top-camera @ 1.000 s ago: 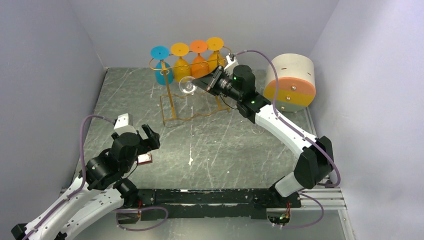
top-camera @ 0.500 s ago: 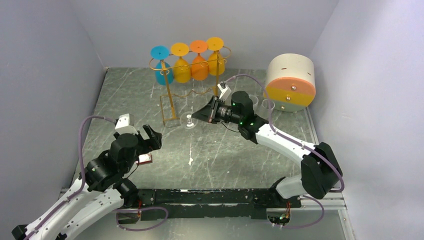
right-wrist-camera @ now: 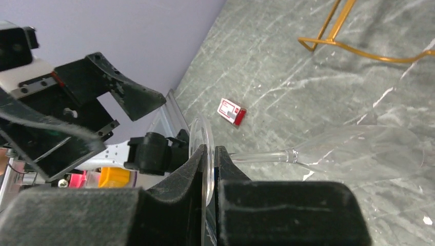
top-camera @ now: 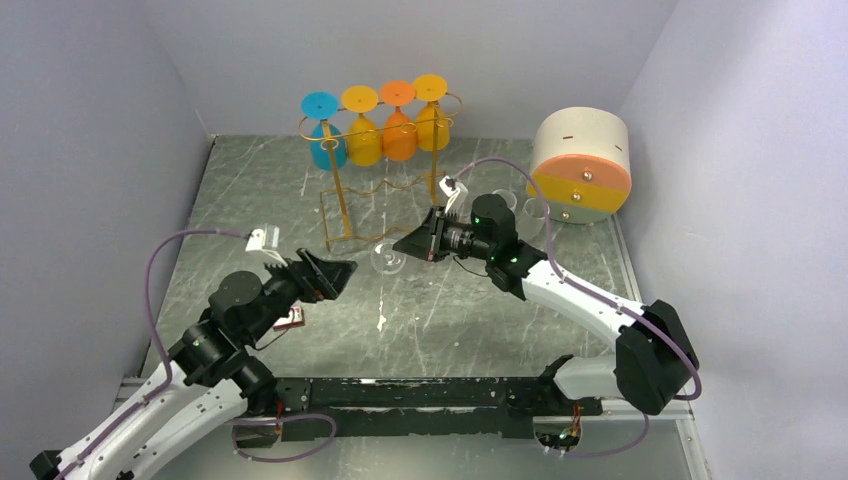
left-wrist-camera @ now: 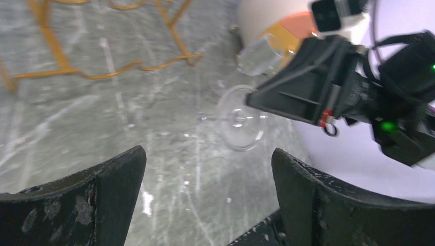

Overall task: Take the wine glass off the wine glass rack
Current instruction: Place the wine glass at the center of the board.

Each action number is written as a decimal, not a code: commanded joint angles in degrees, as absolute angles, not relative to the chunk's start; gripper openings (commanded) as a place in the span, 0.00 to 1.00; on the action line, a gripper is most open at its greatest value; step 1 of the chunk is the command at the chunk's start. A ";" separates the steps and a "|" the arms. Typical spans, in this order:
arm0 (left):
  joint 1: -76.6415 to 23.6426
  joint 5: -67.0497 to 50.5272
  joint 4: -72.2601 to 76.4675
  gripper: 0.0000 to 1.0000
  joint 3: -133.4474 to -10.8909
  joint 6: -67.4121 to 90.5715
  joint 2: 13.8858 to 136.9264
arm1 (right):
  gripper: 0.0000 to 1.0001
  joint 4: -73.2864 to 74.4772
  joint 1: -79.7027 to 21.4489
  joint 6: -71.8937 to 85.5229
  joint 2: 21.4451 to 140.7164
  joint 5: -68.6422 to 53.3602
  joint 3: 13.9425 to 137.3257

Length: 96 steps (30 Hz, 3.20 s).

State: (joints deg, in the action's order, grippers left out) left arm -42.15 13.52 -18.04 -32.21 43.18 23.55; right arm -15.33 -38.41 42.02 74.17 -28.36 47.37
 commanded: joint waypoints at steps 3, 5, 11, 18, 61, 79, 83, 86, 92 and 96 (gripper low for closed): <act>-42.18 -5.41 -3.36 0.93 -33.66 41.13 33.15 | 0.00 -20.73 -38.03 42.74 72.99 -31.36 45.67; -42.21 -6.01 -5.42 0.87 -36.53 39.51 37.52 | 0.00 -21.80 -37.89 43.30 72.34 -31.45 45.05; -42.14 -3.92 -1.34 0.76 -35.53 42.04 40.67 | 0.00 -27.18 -37.52 46.12 70.80 -34.52 42.46; -42.14 -13.50 7.11 0.58 -33.10 43.37 44.36 | 0.00 -29.50 -37.35 48.25 69.30 -35.58 41.16; -42.18 -19.81 4.41 0.24 -30.17 38.90 42.62 | 0.00 -33.08 -37.75 37.97 67.03 -51.22 37.97; -42.15 -26.67 7.42 0.07 -28.48 31.87 45.03 | 0.44 -22.21 -38.41 28.93 60.91 -39.93 39.23; -42.18 -24.31 4.94 0.07 -26.87 28.69 42.34 | 0.53 -17.30 -38.40 26.69 55.90 -25.53 38.51; -42.19 -23.19 1.69 0.07 -27.15 23.94 41.34 | 0.65 -20.83 -38.43 25.57 50.47 -18.44 34.61; -44.06 -23.35 -3.37 0.07 -29.96 14.99 41.91 | 0.88 -17.12 -38.30 24.90 46.55 -5.43 32.47; -47.44 -26.71 -10.55 0.07 -35.58 4.84 45.91 | 0.89 -1.04 -38.23 23.35 51.02 3.88 40.94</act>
